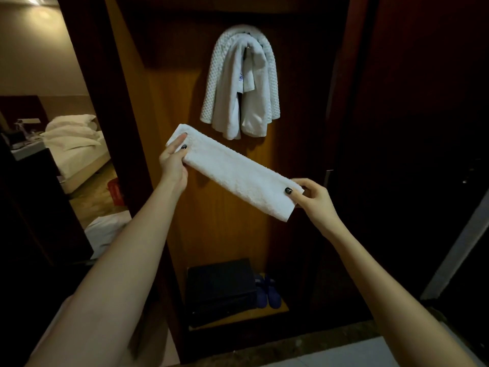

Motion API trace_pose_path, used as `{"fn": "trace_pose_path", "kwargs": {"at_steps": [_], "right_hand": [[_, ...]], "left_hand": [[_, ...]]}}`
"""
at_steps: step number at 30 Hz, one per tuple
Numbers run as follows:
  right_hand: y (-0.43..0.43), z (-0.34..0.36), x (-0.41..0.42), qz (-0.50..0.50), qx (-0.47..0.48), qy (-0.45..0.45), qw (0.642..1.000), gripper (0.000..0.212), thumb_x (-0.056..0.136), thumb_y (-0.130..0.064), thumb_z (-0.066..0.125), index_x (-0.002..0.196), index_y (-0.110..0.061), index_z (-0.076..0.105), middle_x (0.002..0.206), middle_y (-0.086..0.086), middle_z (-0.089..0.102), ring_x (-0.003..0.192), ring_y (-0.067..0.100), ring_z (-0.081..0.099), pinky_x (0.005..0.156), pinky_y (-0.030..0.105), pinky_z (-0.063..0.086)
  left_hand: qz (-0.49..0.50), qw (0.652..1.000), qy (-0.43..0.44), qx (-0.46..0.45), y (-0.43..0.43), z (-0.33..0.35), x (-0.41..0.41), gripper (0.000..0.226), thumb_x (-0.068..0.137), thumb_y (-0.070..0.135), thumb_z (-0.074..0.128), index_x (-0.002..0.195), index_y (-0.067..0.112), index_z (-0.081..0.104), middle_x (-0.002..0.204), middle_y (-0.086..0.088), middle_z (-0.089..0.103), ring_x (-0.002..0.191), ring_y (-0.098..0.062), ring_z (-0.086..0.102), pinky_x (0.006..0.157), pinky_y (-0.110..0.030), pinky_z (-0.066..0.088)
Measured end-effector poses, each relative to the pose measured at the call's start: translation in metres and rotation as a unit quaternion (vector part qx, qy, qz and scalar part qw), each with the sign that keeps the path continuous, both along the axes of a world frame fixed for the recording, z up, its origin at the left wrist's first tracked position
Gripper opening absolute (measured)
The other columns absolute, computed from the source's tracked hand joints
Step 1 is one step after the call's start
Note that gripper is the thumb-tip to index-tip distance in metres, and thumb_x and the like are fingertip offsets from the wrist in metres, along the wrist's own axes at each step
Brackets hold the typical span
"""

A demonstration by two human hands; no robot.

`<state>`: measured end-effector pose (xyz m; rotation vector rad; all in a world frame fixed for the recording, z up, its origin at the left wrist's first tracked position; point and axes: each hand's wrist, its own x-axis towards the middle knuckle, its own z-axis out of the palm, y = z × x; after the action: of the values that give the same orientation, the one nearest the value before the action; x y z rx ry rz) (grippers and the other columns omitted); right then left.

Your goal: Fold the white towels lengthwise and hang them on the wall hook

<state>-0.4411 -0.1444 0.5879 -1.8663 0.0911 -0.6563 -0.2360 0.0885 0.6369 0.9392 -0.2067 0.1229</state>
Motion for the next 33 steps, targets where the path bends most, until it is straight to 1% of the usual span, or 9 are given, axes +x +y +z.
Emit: {"fn": "trace_pose_path", "kwargs": {"at_steps": [2,7,10,14,17,22,24,28,33], "right_hand": [[-0.006,0.005,0.007,-0.007,-0.024,0.012,1.000,0.026,0.095,-0.021,0.061,0.120,-0.015,0.063,0.106,-0.003,0.068,0.093,0.014,0.067,0.081,0.032,0.058],[-0.016,0.010,0.016,-0.012,-0.070,-0.010,0.997,0.011,0.098,-0.023,0.055,0.098,-0.015,0.063,0.095,0.001,0.067,0.086,0.016,0.067,0.072,0.033,0.058],[-0.023,0.011,0.019,0.067,-0.017,0.015,0.998,0.008,0.098,-0.022,0.056,0.096,-0.016,0.061,0.095,0.003,0.065,0.082,0.012,0.068,0.071,0.028,0.058],[-0.032,0.017,0.021,0.176,0.061,0.066,0.980,0.010,0.091,-0.028,0.065,0.094,-0.018,0.064,0.095,0.005,0.067,0.086,0.021,0.066,0.079,0.038,0.058],[-0.035,0.022,0.026,0.247,0.089,0.104,0.959,0.015,0.083,-0.029,0.071,0.088,-0.017,0.065,0.091,0.006,0.067,0.083,0.022,0.063,0.077,0.033,0.056],[-0.038,0.025,0.042,0.309,0.065,0.157,0.936,0.011,0.084,-0.019,0.070,0.079,-0.011,0.065,0.087,0.012,0.060,0.085,0.023,0.056,0.081,0.030,0.050],[-0.040,0.029,0.053,0.323,0.040,0.167,0.931,0.021,0.083,-0.021,0.071,0.084,-0.002,0.065,0.090,0.014,0.061,0.090,0.023,0.059,0.088,0.034,0.049],[-0.052,0.043,0.083,0.285,0.004,0.161,0.945,0.045,0.082,-0.024,0.070,0.093,0.018,0.060,0.095,0.021,0.063,0.094,0.029,0.059,0.097,0.045,0.046],[-0.090,0.094,0.133,0.149,-0.001,0.067,0.987,0.022,0.094,-0.014,0.060,0.077,-0.004,0.070,0.080,0.009,0.067,0.083,0.021,0.060,0.087,0.037,0.050]], "left_hand": [[0.006,1.000,-0.001,0.002,-0.002,0.001,0.004,0.033,0.089,-0.011,0.051,0.107,0.010,0.070,0.125,-0.005,0.054,0.106,-0.017,0.059,0.075,-0.021,0.056],[0.013,1.000,0.002,0.020,-0.003,-0.002,0.011,0.033,0.090,-0.008,0.052,0.109,0.012,0.070,0.137,-0.007,0.050,0.116,-0.020,0.055,0.089,-0.025,0.053],[0.016,1.000,0.003,0.013,-0.003,-0.003,0.013,0.032,0.091,-0.008,0.052,0.110,0.010,0.070,0.136,-0.006,0.050,0.115,-0.020,0.055,0.086,-0.024,0.054],[0.015,1.000,0.000,-0.008,-0.004,0.003,0.018,0.032,0.089,-0.008,0.053,0.101,0.015,0.072,0.137,-0.010,0.050,0.116,-0.021,0.056,0.079,-0.022,0.055],[0.007,1.000,-0.005,-0.028,-0.009,0.009,0.024,0.034,0.087,-0.010,0.054,0.102,0.015,0.072,0.129,-0.010,0.056,0.109,-0.019,0.060,0.073,-0.022,0.056],[-0.004,0.999,-0.006,-0.032,-0.024,0.021,0.041,0.036,0.086,-0.007,0.056,0.107,0.016,0.072,0.120,-0.008,0.062,0.107,-0.022,0.063,0.073,-0.027,0.057],[-0.003,1.000,-0.006,-0.030,-0.033,0.028,0.052,0.035,0.087,-0.006,0.056,0.107,0.017,0.072,0.121,-0.008,0.061,0.107,-0.023,0.062,0.076,-0.030,0.057],[-0.005,0.999,-0.024,-0.033,-0.049,0.053,0.081,0.040,0.085,-0.011,0.053,0.103,0.019,0.072,0.118,-0.008,0.062,0.104,-0.022,0.063,0.072,-0.028,0.056],[-0.005,0.996,-0.064,-0.059,-0.067,0.099,0.128,0.042,0.080,-0.016,0.053,0.100,0.016,0.073,0.108,-0.004,0.066,0.099,-0.018,0.065,0.070,-0.026,0.056]]}}
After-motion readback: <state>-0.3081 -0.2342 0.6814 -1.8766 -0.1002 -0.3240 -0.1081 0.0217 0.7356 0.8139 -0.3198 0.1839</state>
